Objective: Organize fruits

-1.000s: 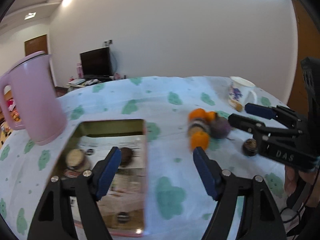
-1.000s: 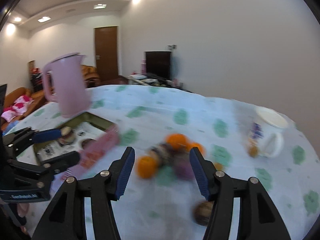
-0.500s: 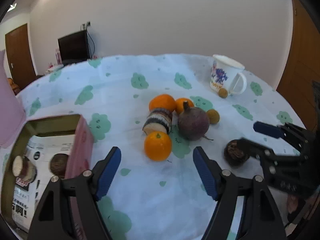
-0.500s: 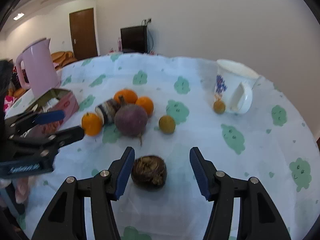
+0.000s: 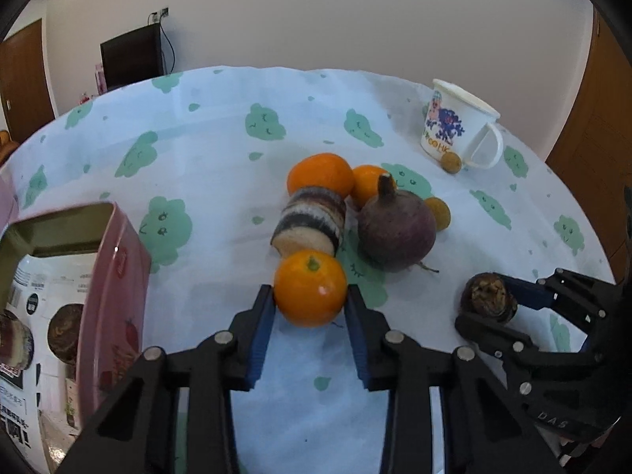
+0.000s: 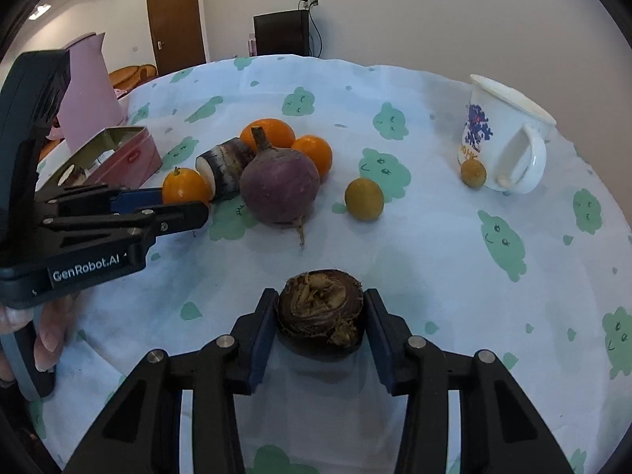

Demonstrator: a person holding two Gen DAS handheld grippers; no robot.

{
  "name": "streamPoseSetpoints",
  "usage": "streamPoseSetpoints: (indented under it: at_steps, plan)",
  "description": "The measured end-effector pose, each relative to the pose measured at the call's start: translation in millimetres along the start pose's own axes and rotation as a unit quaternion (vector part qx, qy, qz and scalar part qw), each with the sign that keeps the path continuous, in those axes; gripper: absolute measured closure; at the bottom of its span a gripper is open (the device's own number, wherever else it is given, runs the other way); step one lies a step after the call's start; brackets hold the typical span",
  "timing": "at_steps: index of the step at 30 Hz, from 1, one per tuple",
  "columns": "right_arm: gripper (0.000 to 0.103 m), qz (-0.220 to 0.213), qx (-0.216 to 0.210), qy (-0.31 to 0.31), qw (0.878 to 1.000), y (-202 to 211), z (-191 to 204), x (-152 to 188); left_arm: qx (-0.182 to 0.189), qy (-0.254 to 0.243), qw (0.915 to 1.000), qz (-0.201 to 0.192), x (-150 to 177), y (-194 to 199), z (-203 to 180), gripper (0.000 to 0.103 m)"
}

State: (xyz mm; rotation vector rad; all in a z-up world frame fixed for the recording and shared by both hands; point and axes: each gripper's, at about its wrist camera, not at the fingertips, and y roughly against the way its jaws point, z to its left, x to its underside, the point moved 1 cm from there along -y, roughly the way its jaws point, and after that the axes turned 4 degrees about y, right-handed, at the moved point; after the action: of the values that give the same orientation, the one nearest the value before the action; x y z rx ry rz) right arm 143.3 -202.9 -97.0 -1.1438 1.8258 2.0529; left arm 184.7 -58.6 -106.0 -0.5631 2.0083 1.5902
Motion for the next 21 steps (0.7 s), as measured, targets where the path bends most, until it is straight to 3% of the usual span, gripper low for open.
streamPoseSetpoints:
  at_steps: [12,21]
  plan:
    - [0.058,-0.06,-0.002,-0.027,0.998,5.5,12.4,-25.7,0.002,-0.011,0.9997,-0.022,8.1,16.2,0.4,0.067]
    - [0.058,-0.115,-0.01,-0.041,0.992,15.2,11.8,-30.5,-0.004,-0.015,0.9976,-0.068,11.0,32.9,0.8,0.067]
